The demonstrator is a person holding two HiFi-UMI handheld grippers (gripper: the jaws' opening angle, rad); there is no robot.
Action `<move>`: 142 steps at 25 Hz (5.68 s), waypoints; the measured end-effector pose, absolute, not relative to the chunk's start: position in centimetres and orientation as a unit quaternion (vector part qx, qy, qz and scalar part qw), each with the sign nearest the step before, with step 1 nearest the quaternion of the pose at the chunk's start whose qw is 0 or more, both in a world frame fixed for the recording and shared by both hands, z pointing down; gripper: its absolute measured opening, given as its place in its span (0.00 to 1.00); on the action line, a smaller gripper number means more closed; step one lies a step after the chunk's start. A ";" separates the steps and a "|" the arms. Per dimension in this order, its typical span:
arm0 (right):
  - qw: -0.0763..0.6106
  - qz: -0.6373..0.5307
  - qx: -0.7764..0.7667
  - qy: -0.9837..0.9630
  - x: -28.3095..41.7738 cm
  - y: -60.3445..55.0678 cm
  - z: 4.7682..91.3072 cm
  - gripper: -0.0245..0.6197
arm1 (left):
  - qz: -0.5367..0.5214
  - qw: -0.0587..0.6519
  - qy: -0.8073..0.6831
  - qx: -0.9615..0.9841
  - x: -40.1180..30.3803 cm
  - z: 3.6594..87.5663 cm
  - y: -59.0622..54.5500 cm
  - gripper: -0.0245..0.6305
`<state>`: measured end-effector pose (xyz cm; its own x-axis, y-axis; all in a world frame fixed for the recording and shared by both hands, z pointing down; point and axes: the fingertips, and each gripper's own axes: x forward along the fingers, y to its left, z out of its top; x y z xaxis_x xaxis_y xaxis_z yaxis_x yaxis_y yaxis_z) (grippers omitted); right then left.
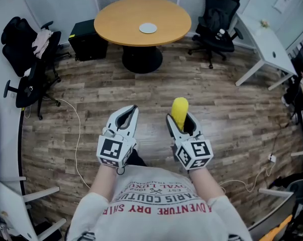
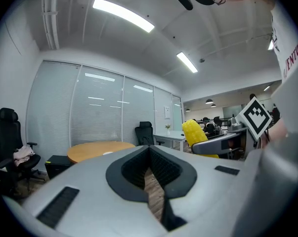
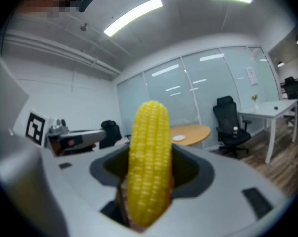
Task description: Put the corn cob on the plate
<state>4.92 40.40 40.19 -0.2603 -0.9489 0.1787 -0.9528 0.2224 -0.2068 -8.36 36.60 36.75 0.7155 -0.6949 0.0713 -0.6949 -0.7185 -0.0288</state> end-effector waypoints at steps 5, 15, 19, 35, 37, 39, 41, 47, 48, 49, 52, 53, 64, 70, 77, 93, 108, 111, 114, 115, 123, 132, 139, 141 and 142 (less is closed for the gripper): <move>0.012 0.135 0.621 -0.772 4.0 34.8 40.1 0.45 | 0.042 -0.008 -0.360 0.932 -9.7 36.5 31.0 0.09; 0.008 0.138 0.639 -0.756 0.0 23.8 39.9 0.45 | 0.036 -0.015 -0.341 0.939 -13.7 35.8 18.9 0.09; 0.008 0.136 0.640 -0.756 -1.3 20.4 39.6 0.45 | 0.033 -0.013 -0.342 0.939 -15.3 35.5 15.4 0.09; 0.016 0.173 0.586 -0.792 1.5 6.9 42.6 0.45 | 0.043 0.014 -0.411 0.911 -13.8 38.5 4.3 0.09; 0.017 0.169 0.575 -0.800 2.9 4.2 42.5 0.45 | 0.044 0.011 -0.422 0.905 -12.5 38.3 2.1 0.09; 0.020 0.164 0.566 -0.808 4.5 1.2 42.3 0.45 | 0.045 0.008 -0.434 0.900 -11.0 38.0 -0.2 0.09; 0.023 0.164 0.555 -0.815 6.2 -1.6 42.1 0.45 | 0.043 0.010 -0.447 0.893 -9.5 37.7 -2.5 0.09; 0.041 0.158 0.527 -0.834 11.8 -8.9 41.8 0.45 | 0.037 0.015 -0.480 0.877 -4.1 37.4 -9.0 0.09; 0.044 0.160 0.523 -0.836 12.8 -9.9 41.9 0.45 | 0.036 0.017 -0.483 0.875 -3.1 37.5 -9.9 0.09; 0.047 0.162 0.519 -0.838 13.8 -10.7 42.1 0.45 | 0.037 0.018 -0.486 0.873 -2.0 37.7 -10.7 0.09; 0.056 0.168 0.511 -0.841 16.5 -13.0 42.7 0.45 | 0.041 0.020 -0.492 0.870 0.7 37.9 -12.7 0.09; 0.058 0.170 0.510 -0.841 17.1 -13.7 43.0 0.45 | 0.042 0.020 -0.494 0.868 1.2 37.9 -13.3 0.09; 0.073 0.194 0.493 -0.845 17.4 -19.2 45.8 0.45 | 0.059 0.047 -0.505 0.860 1.6 41.2 -19.4 0.09; 0.077 0.198 0.499 -0.840 16.2 -24.7 46.1 0.45 | 0.055 0.052 -0.487 0.870 1.5 41.9 -25.7 0.09; 0.082 0.200 0.513 -0.831 15.5 -32.3 46.2 0.45 | 0.051 0.057 -0.468 0.880 1.1 42.3 -34.0 0.09; 0.190 0.292 0.502 -0.791 14.0 -41.1 58.5 0.45 | 0.063 0.072 -0.449 0.888 -0.5 47.5 -43.5 0.09; 0.325 0.346 0.447 -0.759 12.5 -41.8 70.1 0.45 | 0.085 0.117 -0.444 0.884 0.0 52.7 -45.3 0.09; 0.341 0.349 0.437 -0.756 12.3 -41.6 71.1 0.45 | 0.091 0.113 -0.445 0.884 0.0 53.3 -45.5 0.09; 0.348 0.350 0.430 -0.756 12.0 -41.7 71.7 0.45 | 0.095 0.116 -0.442 0.884 0.2 53.7 -45.6 0.09; 0.349 0.351 0.431 -0.755 11.9 -41.7 71.9 0.45 | 0.096 0.118 -0.441 0.885 0.3 53.9 -45.6 0.09; 0.354 0.347 0.438 -0.750 11.8 -41.7 72.6 0.45 | 0.104 0.137 -0.443 0.880 -0.2 55.1 -45.4 0.09; 0.325 0.344 0.449 -0.758 11.7 -42.0 71.8 0.45 | 0.108 0.142 -0.442 0.879 0.1 55.4 -44.8 0.09; 0.302 0.334 0.463 -0.763 11.7 -41.7 69.3 0.45 | 0.103 0.137 -0.438 0.883 -0.1 54.8 -44.3 0.09; 0.290 0.329 0.471 -0.766 11.9 -41.7 67.9 0.45 | 0.099 0.133 -0.438 0.884 0.1 54.3 -44.3 0.09; 0.281 0.327 0.476 -0.767 12.1 -41.7 67.1 0.45 | 0.098 0.130 -0.437 0.885 0.2 54.1 -44.2 0.09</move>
